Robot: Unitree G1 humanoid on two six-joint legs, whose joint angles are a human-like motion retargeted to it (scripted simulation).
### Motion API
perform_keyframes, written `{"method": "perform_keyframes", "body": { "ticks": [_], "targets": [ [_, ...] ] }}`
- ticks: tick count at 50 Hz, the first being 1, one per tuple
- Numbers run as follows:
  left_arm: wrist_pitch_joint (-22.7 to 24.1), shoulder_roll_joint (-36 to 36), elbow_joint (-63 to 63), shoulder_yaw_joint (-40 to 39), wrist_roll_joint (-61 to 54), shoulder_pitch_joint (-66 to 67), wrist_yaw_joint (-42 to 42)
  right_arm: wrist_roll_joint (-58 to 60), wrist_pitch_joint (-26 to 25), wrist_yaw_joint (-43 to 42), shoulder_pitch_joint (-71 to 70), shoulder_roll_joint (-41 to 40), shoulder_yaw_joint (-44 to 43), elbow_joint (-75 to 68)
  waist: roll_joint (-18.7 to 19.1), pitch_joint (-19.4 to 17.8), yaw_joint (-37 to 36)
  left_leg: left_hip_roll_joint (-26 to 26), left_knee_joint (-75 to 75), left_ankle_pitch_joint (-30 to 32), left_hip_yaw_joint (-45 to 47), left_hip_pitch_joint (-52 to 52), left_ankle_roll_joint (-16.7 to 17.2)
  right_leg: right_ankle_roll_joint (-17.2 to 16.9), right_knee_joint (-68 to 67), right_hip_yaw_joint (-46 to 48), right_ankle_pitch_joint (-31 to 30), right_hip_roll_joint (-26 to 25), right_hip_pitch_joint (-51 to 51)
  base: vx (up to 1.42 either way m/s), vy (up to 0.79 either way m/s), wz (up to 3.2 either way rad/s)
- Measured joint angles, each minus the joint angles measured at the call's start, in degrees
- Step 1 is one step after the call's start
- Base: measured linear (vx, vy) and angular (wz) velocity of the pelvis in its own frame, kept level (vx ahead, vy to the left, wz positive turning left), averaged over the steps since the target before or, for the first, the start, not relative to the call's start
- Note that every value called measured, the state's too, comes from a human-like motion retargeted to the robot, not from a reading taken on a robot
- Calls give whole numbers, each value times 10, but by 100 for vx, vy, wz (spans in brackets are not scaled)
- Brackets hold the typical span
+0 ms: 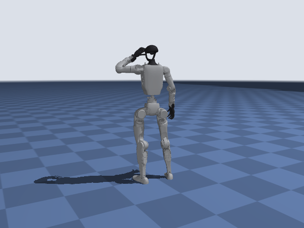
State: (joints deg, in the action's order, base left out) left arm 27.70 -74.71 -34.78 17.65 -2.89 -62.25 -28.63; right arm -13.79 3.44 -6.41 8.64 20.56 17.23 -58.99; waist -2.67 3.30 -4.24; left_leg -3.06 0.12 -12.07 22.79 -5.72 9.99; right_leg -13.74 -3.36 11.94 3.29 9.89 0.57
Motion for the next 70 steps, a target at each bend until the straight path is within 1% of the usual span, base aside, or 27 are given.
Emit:
{"method": "perform_keyframes", "body": {
  "ticks": [18, 23, 25, 27, 30, 31, 33, 35, 37, 40, 42, 44, 46, 48, 50, 53, 55, 57, 62, 70],
  "targets": [
    [1, 2, -2, -1, 4, 3, -7, 0, 1, -3, 0, -1, -4, -1, 0, 0, -2, 0, 0, -1, -1, 0, 0, 0, 0, 1, 2, 1, 0, 0, 0, 0],
    [-15, 19, 7, -11, 29, 29, -23, 4, 3, -12, -2, -10, -8, -2, -5, -3, -7, 1, 0, -2, 0, -1, 1, 1, -1, 0, 2, 1, 0, 0, 0, 0],
    [-27, 35, 14, -23, 52, 59, -35, 9, 4, -18, -4, -17, -13, -4, -9, -5, -10, 1, -1, -2, 1, -1, 2, 1, -2, -1, 3, 2, 0, 0, 0, 0],
    [-40, 63, 19, -53, 83, 122, -43, 15, 7, -25, -11, -23, -22, -10, -10, -9, -15, 2, 0, -2, 2, -2, 2, 1, -4, -3, 4, 2, -1, 0, 0, 0],
    [-50, 129, 38, -106, 107, 255, -27, 22, 13, -32, -17, -31, -32, -19, -10, -14, -20, 3, -1, -3, 3, -3, 3, 0, -5, -5, 5, 3, -1, 0, 0, 0],
    [-49, 163, 52, -119, 100, 308, -7, 21, 14, -31, -21, -32, -31, -24, -10, -16, -21, 3, -1, -3, 4, -3, 2, 0, -6, -6, 5, 3, -1, 0, 0, 0],
    [-45, 238, 91, -138, 78, 415, 42, 24, 18, -31, -27, -35, -31, -35, -8, -19, -20, 4, -2, -4, 4, -3, 1, -2, -6, -7, 6, 4, -2, 0, 0, 0],
    [-47, 315, 157, -149, 40, 508, 84, 21, 21, -40, -32, -39, -36, -46, -7, -21, -18, 6, -2, -4, 4, -2, 0, -4, -7, -8, 6, 6, -3, 0, 0, 0],
    [-68, 393, 264, -142, -9, 569, 120, 9, 18, -47, -37, -45, -39, -59, -8, -24, -15, 7, -1, -3, 4, -2, -1, -4, -7, -8, 7, 7, -3, 0, 0, 0],
    [-129, 499, 483, -132, -66, 610, 163, -3, 5, -46, -44, -54, -44, -84, -11, -26, -12, 8, 0, -3, 3, -1, -3, -5, -7, -7, 8, 8, -3, 0, 0, 0],
    [-172, 547, 654, -133, -73, 608, 184, -2, -3, -37, -48, -59, -46, -101, -14, -27, -10, 9, 0, -2, 2, -1, -4, -5, -7, -6, 9, 8, -3, 0, 0, 0],
    [-200, 578, 816, -132, -62, 599, 202, 3, -5, -28, -52, -64, -48, -117, -16, -28, -8, 9, 0, -2, 0, 0, -4, -6, -7, -4, 10, 9, -3, 0, 0, 0],
    [-214, 599, 945, -121, -48, 594, 214, 7, -2, -25, -55, -68, -49, -130, -19, -30, -6, 9, 0, -2, -1, 1, -4, -6, -7, -3, 11, 9, -3, 0, 0, 0],
    [-216, 614, 1021, -98, -46, 606, 220, 5, 3, -29, -55, -71, -47, -136, -22, -31, -5, 9, 0, -2, -3, 1, -4, -7, -6, -1, 11, 9, -3, 0, 0, 0],
    [-198, 629, 1053, -73, -47, 636, 224, -6, 19, -39, -48, -73, -44, -139, -26, -30, 5, 3, -42, -19, -4, 20, -1, -11, -6, 8, 13, 13, 2, 1, 2, 30],
    [-163, 639, 1033, -46, -98, 685, 228, -26, 34, -55, -47, -77, -34, -140, -29, -30, 3, 1, -49, -22, -8, 26, -3, -11, -5, 12, 12, 12, 2, 0, 0, 8],
    [-149, 640, 1010, -40, -154, 705, 231, -33, 29, -62, -54, -79, -30, -141, -32, -36, -11, 7, -5, -3, -9, 8, -7, -8, -3, 4, 9, 8, -3, -1, -3, -20],
    [-139, 641, 998, -46, -186, 721, 235, -38, 32, -65, -56, -81, -28, -142, -35, -39, -16, 8, 1, 0, -10, 4, -6, -8, -3, 6, 10, 8, 0, 0, 0, 0],
    [-136, 642, 1005, -72, -204, 727, 217, -40, 34, -71, -58, -87, -22, -145, -39, -41, -24, 8, 2, 2, -15, 3, -6, -8, -3, 11, 10, 8, 3, 0, 0, 0],
    [-138, 629, 1018, -77, -152, 705, 193, -42, 37, -70, -64, -92, -19, -152, -37, -39, -29, 10, 0, 3, -23, 5, -6, -7, -3, 19, 12, 11, 6, 0, 0, 0]
  ]
}}
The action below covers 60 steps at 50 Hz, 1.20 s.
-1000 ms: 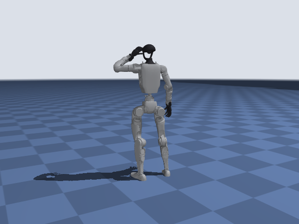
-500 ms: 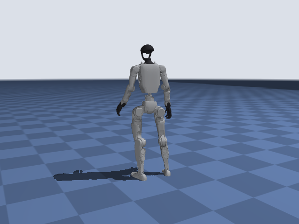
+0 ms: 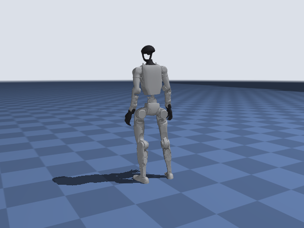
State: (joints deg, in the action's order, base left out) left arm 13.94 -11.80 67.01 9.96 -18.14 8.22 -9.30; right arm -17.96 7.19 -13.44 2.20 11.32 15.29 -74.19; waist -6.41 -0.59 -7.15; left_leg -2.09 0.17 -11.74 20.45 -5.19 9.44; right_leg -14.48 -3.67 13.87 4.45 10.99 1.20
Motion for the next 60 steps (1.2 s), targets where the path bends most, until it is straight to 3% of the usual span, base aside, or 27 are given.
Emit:
{"method": "perform_keyframes", "body": {
  "ticks": [15, 23, 27, 31, 38, 42, 45, 50, 60],
  "targets": [
    [-6, -6, -21, 27, 69, -37, -14, -4, 6, -8, -16, 16, -19, -14, 9, 9, 16, -4, -49, -17, -6, 27, 4, -1, 0, 13, -1, 7, 3, 0, 0, 3],
    [-36, -11, -20, 24, 97, -62, 0, 42, -29, 63, -72, 69, -57, -10, 7, 6, 10, 1, 0, 4, 10, 1, 1, 0, -1, -12, -8, 0, -8, -3, -1, -24],
    [-41, -17, -39, 26, 92, -63, -11, 40, -17, 63, -89, 126, -102, 118, 8, 5, 16, 0, 3, 4, 22, -3, 1, -4, -2, -24, -11, -3, -12, -2, -1, -28],
    [-37, -29, -65, 48, 65, -59, -32, -9, 20, 41, -90, 201, -145, 379, 13, 0, 24, -5, 6, 6, 36, -9, 4, -5, -1, -37, -16, -11, -16, -2, -3, -31],
    [-21, -70, -106, 117, 5, -41, -13, -143, 143, -6, -141, 391, -227, 908, 18, 3, 36, -14, 7, 9, 48, -8, 6, -5, 4, -47, -21, -22, -22, -1, -2, -10],
    [-15, -98, -132, 141, -20, -25, 29, -186, 211, -15, -238, 503, -303, 1126, 13, 12, 34, -15, 5, 10, 46, -3, 6, -5, 5, -44, -22, -23, -24, 0, 0, 0],
    [-15, -118, -156, 141, -24, -5, 64, -175, 228, -15, -322, 585, -350, 1194, 7, 22, 29, -14, 3, 10, 41, 0, 7, -5, 7, -39, -21, -21, -23, 0, 0, 0],
    [-20, -139, -189, 118, -14, 21, 94, -161, 226, -23, -372, 672, -370, 1189, -2, 29, 27, -14, 1, 10, 30, 5, 11, -5, 7, -28, -19, -18, -20, 1, 0, 21],
    [-19, -128, -171, 86, 23, 49, 91, -111, 203, -15, -264, 676, -426, 1137, -15, 37, 41, -23, -36, -3, 17, 26, 17, -5, 6, -6, -13, -18, -13, 0, 0, 8]
  ]
}}
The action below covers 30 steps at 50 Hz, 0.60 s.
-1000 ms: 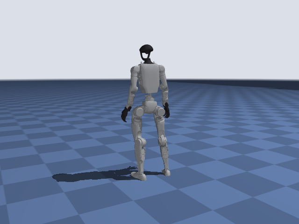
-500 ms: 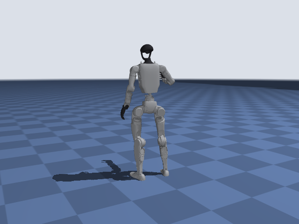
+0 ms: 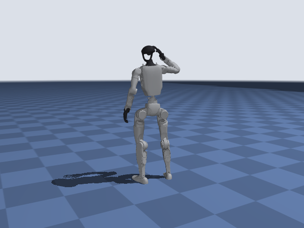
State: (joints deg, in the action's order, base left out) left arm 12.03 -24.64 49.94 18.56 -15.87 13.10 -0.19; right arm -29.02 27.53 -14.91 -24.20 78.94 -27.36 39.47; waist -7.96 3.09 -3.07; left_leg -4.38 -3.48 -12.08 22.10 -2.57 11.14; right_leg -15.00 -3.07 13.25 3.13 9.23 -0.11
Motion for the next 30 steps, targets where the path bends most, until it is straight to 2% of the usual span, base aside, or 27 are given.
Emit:
{"method": "perform_keyframes", "body": {
  "ticks": [5, 16, 20, 30],
  "targets": [
    [-5, 11, 10, 5, -8, -2, -2, 25, -14, -7, 23, -13, -32, -2, -4, -5, -6, 9, 38, 17, -8, -15, -7, 0, -1, 0, -1, 2, -1, 0, 0, 0],
    [3, 37, 5, 6, -12, 18, 3, -20, 14, -5, 32, -15, -48, 21, 1, -7, 1, -6, -20, -6, -12, 23, 1, 0, 3, 12, -5, -2, -6, 0, 0, 0],
    [-4, 41, 8, 2, -26, 10, -8, -19, 6, -3, 29, -20, -54, 31, -1, -18, -11, 8, 38, 20, -14, -6, -7, 0, 2, 6, -7, 0, -6, 0, 0, 0],
    [-2, 41, 2, -12, -37, 14, -15, -21, 4, -4, 31, -24, -64, 35, -2, -26, -14, 7, 41, 21, -13, -11, -7, 0, 3, 5, -7, -1, -3, 0, 0, 0]
  ]
}}
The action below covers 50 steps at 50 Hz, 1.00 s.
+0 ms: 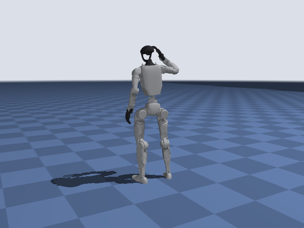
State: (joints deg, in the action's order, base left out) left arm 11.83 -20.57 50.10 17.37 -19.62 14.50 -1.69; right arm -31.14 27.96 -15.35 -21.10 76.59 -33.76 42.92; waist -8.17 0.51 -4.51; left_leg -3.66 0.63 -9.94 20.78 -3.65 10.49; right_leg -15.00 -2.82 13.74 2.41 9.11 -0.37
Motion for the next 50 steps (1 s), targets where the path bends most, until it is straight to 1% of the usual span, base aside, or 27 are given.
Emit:
{"method": "perform_keyframes", "body": {
  "ticks": [8, 10, 14, 50],
  "targets": [
    [-1, -2, 11, -6, 8, -1, -4, 20, -5, -8, 8, 7, -10, -14, 0, 0, 2, -2, -4, -2, 2, 2, 1, 0, 0, -1, 0, -2, -1, 0, 0, 0],
    [5, 0, 12, -8, 15, 4, 0, 18, 2, -9, 14, 6, -9, -14, 1, 4, 7, -12, -44, -18, 8, 20, 9, 0, 1, 1, 1, -3, -1, 0, 0, 0],
    [5, 4, 15, -16, 16, 6, -4, 19, 1, -8, 22, 5, -14, -17, 3, 8, 10, -17, -63, -28, 7, 32, 8, 0, 2, 1, 0, -5, -4, 0, 0, 0],
    [6, 13, 25, -27, 12, 3, -7, 38, -3, -17, 42, 8, -43, -15, 10, 6, 13, -19, -64, -30, 13, 32, 9, 0, 4, -5, -1, -8, -7, 0, 0, 0]
  ]
}}
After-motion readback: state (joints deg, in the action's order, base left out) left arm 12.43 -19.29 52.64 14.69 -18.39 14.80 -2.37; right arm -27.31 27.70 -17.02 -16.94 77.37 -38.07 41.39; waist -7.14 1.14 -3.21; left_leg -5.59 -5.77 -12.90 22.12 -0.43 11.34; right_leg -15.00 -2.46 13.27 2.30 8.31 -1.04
